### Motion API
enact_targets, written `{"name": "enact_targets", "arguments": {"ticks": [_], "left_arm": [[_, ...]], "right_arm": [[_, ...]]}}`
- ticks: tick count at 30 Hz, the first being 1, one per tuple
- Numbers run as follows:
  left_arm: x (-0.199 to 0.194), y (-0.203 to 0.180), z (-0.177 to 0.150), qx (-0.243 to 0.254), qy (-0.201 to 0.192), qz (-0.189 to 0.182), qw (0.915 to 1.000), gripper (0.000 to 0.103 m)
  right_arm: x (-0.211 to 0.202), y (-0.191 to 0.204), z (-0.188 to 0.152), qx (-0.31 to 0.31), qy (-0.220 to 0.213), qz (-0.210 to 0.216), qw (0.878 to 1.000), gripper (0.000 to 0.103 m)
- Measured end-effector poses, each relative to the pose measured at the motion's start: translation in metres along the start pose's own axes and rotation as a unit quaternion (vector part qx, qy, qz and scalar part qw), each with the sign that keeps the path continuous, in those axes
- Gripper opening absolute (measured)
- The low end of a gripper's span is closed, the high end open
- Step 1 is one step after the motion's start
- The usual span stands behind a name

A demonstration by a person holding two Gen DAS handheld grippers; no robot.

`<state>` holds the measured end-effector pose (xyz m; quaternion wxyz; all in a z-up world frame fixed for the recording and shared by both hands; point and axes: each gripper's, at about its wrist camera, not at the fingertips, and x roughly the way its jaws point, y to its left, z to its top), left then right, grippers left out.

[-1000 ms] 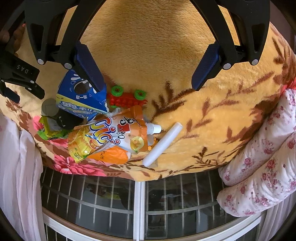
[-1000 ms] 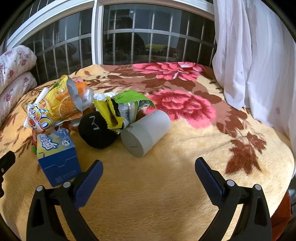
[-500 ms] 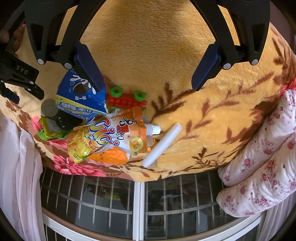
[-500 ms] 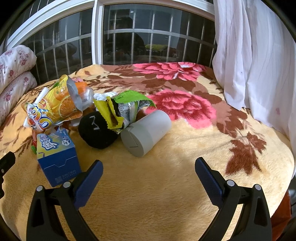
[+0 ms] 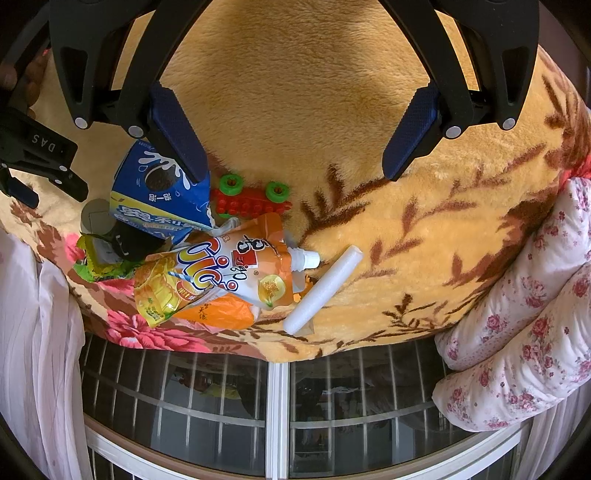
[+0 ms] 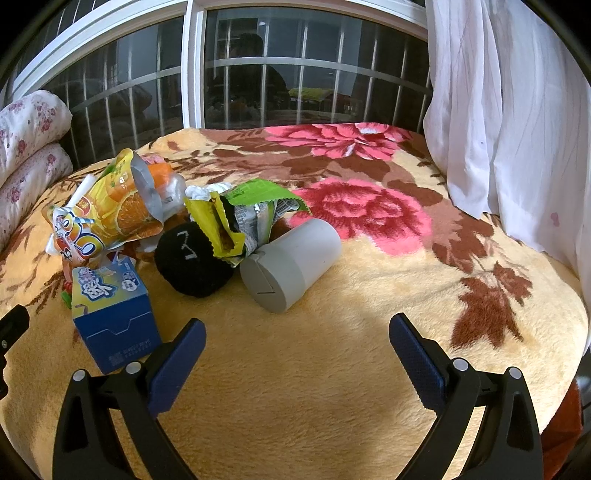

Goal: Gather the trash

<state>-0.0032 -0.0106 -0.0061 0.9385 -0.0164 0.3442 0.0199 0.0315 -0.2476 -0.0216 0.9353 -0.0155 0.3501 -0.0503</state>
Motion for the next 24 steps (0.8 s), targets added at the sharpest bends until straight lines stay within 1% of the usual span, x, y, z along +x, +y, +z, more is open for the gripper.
{"name": "enact_targets", "arguments": {"ticks": [11,20,24], "left_arm": [[0.0,0.0,0.0,0.001,0.0,0.002,1.0,0.093],[-0.001,0.0,-0.001,0.004,0.0,0.0,1.0,0.093],[-0.004,0.003,-0.004,0.012,-0.002,0.001,0.9999,0.093]], "right_arm": [[-0.002,0.0,0.0,0.004,-0.003,0.001,1.0,0.098],[-0.003,-0.012,0.006,0.034,-0.009,0.044,0.998,0.098],[-0.003,-0.01,0.017,0.028,-0.018,0.048,0.998,0.098]]}}
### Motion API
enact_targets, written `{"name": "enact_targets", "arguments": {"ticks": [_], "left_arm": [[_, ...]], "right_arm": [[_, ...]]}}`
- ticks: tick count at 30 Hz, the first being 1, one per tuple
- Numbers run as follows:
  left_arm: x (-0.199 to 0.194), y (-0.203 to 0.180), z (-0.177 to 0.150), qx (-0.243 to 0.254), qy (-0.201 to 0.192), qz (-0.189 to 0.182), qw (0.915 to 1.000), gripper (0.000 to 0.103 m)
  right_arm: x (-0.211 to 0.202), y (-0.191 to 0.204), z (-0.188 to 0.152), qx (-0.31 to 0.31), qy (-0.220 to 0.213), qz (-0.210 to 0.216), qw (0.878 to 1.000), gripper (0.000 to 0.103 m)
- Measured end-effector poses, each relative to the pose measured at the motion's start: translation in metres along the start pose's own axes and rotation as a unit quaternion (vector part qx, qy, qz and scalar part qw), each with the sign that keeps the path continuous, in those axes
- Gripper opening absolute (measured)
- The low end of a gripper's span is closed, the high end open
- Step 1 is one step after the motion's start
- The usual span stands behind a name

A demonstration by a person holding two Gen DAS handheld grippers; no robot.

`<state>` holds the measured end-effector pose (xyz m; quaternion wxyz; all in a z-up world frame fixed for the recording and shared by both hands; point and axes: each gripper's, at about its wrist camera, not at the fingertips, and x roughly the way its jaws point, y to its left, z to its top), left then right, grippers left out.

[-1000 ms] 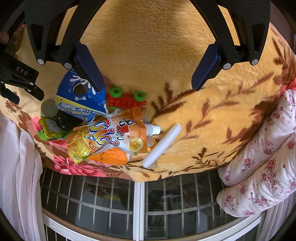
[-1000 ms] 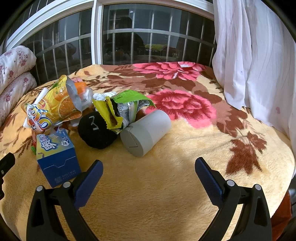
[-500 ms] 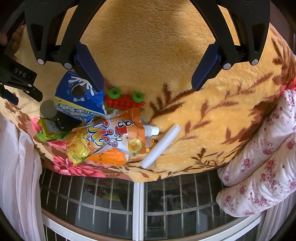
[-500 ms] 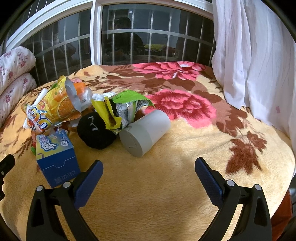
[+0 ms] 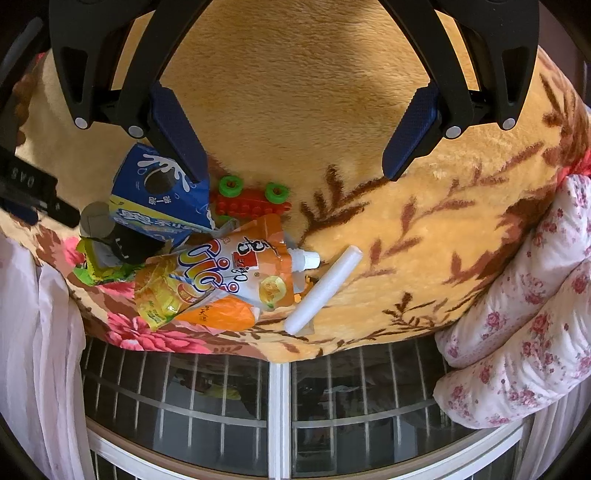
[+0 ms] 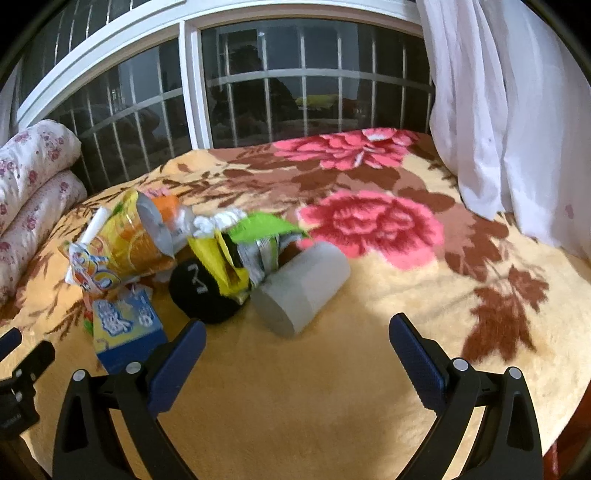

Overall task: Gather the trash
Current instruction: 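Reach the right tool to the green snack bag and close on it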

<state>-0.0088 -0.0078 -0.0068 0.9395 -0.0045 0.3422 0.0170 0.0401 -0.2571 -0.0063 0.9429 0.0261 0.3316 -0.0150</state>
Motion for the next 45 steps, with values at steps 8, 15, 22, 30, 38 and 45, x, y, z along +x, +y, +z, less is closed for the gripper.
{"name": "enact_targets", "arguments": {"ticks": [8,15,22,30,38,45], "left_arm": [[0.004,-0.005,0.001,0.016,0.006,0.008,0.9998,0.093],[0.005,-0.007,0.002,0.022,0.005,0.01,0.9997,0.093],[0.004,-0.01,0.002,0.027,0.007,0.009,0.9996,0.093],[0.005,-0.01,0.001,0.025,0.009,0.007,0.9996,0.093],[0.006,-0.01,0.001,0.027,0.008,0.01,0.9995,0.093],[0.006,-0.011,0.001,0.028,0.006,0.012,0.9995,0.093]], "right_arm": [[0.007,0.009,0.025,-0.007,-0.016,0.012,1.0,0.098],[0.03,0.019,0.05,-0.006,-0.015,0.012,1.0,0.098],[0.061,0.031,0.058,-0.012,0.006,0.01,1.0,0.097],[0.076,0.032,0.057,-0.011,0.015,0.004,1.0,0.065],[0.063,0.018,0.056,0.019,0.002,0.042,0.999,0.044],[0.026,0.013,0.049,0.014,-0.039,0.077,0.996,0.042]]}}
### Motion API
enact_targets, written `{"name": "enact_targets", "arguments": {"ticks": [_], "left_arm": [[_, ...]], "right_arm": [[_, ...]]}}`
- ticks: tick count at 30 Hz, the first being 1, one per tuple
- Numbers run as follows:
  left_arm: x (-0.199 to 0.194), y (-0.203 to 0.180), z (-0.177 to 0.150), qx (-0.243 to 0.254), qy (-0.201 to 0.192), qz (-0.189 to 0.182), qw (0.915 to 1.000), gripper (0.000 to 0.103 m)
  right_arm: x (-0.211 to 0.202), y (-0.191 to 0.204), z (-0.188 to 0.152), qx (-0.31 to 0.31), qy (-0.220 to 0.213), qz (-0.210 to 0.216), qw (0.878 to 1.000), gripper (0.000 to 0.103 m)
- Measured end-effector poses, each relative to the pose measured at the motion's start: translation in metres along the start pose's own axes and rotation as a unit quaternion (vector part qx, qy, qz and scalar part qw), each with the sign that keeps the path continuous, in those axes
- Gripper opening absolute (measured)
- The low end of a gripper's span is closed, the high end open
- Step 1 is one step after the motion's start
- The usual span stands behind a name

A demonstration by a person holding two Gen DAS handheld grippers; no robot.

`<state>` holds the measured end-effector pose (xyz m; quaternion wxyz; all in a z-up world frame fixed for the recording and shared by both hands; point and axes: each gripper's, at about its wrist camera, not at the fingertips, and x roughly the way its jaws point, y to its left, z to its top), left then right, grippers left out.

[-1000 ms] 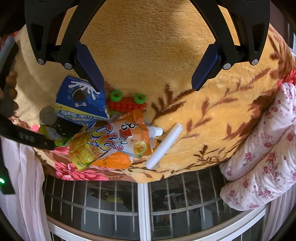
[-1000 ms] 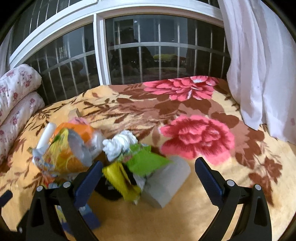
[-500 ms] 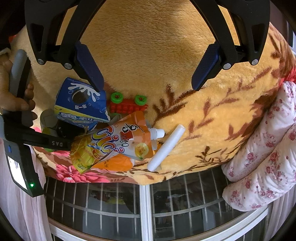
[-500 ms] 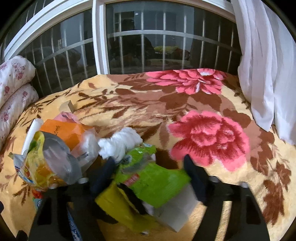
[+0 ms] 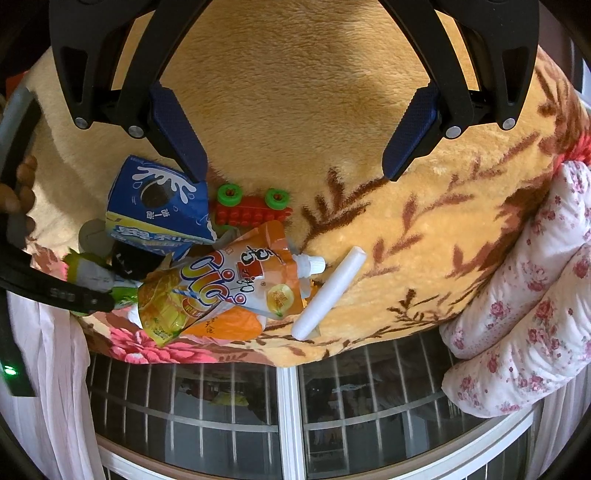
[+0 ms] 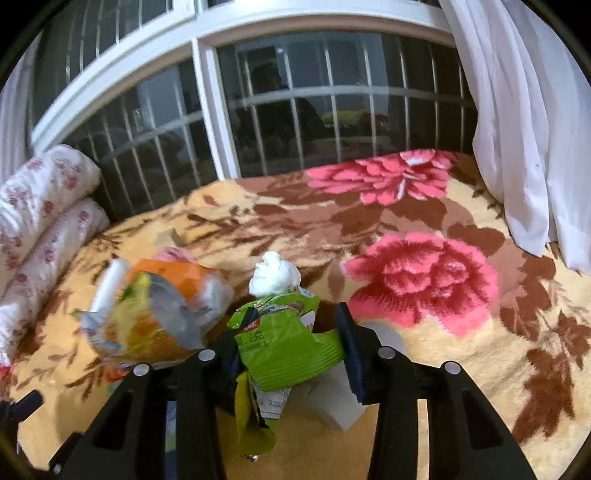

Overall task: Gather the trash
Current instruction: 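Reach the right tool to the green snack bag and close on it, then grasp the yellow juice pouch with the left tool while the right tool holds the green bag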

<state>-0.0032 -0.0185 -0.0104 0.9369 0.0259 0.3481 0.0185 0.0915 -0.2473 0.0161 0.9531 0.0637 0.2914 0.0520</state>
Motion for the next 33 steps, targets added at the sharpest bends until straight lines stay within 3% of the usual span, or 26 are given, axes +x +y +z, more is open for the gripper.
{"name": "enact_targets", "arguments": {"ticks": [5,7,12,18,20,28,29,30,31,33], "left_arm": [[-0.002,0.003,0.003,-0.007,0.003,-0.025,0.9997,0.093],[-0.008,0.002,0.013,0.011,-0.014,-0.032,0.9993,0.093],[-0.017,-0.024,0.053,0.123,-0.073,-0.045,0.9887,0.093],[0.028,-0.072,0.067,0.261,-0.031,-0.081,0.9615,0.093],[0.042,-0.075,0.067,0.276,-0.015,-0.09,0.9569,0.093],[0.073,-0.078,0.089,0.269,0.006,-0.115,0.9562,0.093],[0.076,-0.077,0.091,0.267,0.011,-0.118,0.9564,0.092],[0.079,-0.076,0.092,0.259,0.018,-0.128,0.9572,0.083],[0.079,-0.075,0.093,0.25,0.022,-0.136,0.9583,0.062],[0.08,-0.074,0.095,0.24,0.018,-0.117,0.9635,0.06]], "right_arm": [[-0.041,-0.007,-0.013,-0.001,-0.046,0.003,0.999,0.042],[-0.055,-0.01,-0.021,-0.004,-0.063,-0.003,0.998,0.043],[-0.065,-0.025,-0.033,-0.001,-0.065,-0.014,0.998,0.043],[-0.068,-0.045,-0.032,0.02,-0.067,-0.018,0.997,0.044],[-0.069,-0.047,-0.031,0.018,-0.072,-0.021,0.997,0.044],[-0.068,-0.044,-0.03,0.015,-0.073,-0.011,0.997,0.045],[-0.068,-0.043,-0.029,0.014,-0.074,-0.01,0.997,0.045],[-0.068,-0.042,-0.029,0.014,-0.074,-0.009,0.997,0.045],[-0.068,-0.042,-0.029,0.013,-0.074,-0.008,0.997,0.045],[-0.067,-0.041,-0.029,0.014,-0.073,-0.006,0.997,0.045]]}}
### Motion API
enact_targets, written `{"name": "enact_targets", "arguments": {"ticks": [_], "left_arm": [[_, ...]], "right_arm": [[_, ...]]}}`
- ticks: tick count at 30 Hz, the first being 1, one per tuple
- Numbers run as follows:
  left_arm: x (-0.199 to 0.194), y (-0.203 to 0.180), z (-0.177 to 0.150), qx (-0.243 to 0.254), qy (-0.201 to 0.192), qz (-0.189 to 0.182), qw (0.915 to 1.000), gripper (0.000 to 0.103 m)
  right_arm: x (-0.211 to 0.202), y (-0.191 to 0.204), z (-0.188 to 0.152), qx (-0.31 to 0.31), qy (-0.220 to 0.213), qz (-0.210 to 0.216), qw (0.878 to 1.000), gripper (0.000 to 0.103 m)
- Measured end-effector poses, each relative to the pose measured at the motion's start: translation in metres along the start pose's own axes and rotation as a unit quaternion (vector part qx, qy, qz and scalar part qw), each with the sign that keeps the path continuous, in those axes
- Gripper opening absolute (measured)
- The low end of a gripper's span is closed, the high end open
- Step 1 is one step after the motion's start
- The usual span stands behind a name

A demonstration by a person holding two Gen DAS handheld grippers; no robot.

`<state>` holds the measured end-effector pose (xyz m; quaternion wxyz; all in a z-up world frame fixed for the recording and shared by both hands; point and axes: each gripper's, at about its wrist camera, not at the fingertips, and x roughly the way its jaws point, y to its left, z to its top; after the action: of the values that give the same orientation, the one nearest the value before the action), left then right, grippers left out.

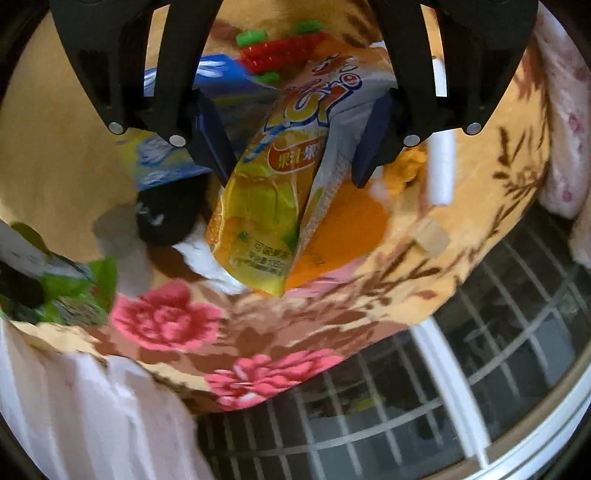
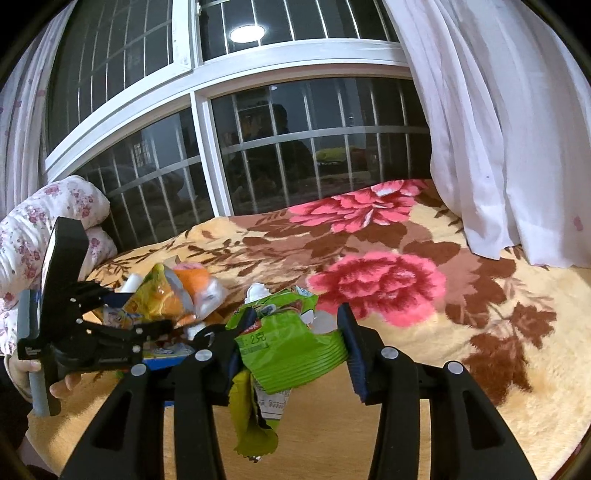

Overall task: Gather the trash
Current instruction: 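Grasp the yellow juice pouch with the left tool while the right tool holds the green bag, then carry both items down into the orange bin and open both tools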

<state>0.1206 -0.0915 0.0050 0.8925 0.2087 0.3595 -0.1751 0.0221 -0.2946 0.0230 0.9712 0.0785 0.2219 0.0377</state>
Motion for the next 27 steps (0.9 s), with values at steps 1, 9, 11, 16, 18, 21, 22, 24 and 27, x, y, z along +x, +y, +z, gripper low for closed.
{"name": "enact_targets", "arguments": {"ticks": [1,9,11,16,18,21,22,24,27], "left_arm": [[-0.001,0.0,-0.001,0.0,-0.002,0.007,1.0,0.057],[-0.054,0.01,0.006,-0.059,-0.049,0.027,0.9967,0.046],[-0.076,0.011,0.009,-0.075,-0.067,0.027,0.9946,0.046],[-0.133,0.003,0.001,-0.116,-0.103,0.033,0.9873,0.045],[-0.151,-0.003,-0.009,-0.136,-0.109,0.033,0.9841,0.045],[-0.175,-0.019,-0.031,-0.148,-0.118,0.045,0.981,0.045],[-0.183,-0.028,-0.039,-0.146,-0.121,0.051,0.9806,0.045],[-0.194,-0.043,-0.055,-0.142,-0.124,0.058,0.9803,0.045],[-0.211,-0.067,-0.084,-0.146,-0.125,0.045,0.9803,0.045]], "right_arm": [[0.0,0.0,0.0,0.0,0.0,0.001,1.0,0.045],[-0.004,-0.001,0.0,-0.002,-0.011,-0.001,1.0,0.045],[-0.006,-0.002,0.0,-0.003,-0.014,0.0,1.0,0.045],[-0.016,-0.002,-0.003,-0.004,-0.015,0.026,1.0,0.045],[-0.026,0.001,-0.004,-0.006,-0.017,0.044,0.999,0.045],[-0.052,0.009,-0.009,-0.011,-0.021,0.074,0.997,0.045],[-0.063,0.013,-0.012,-0.012,-0.019,0.089,0.996,0.045],[-0.082,0.02,-0.019,-0.02,-0.011,0.116,0.993,0.045],[-0.115,0.029,-0.035,-0.05,-0.001,0.136,0.989,0.045]]}}
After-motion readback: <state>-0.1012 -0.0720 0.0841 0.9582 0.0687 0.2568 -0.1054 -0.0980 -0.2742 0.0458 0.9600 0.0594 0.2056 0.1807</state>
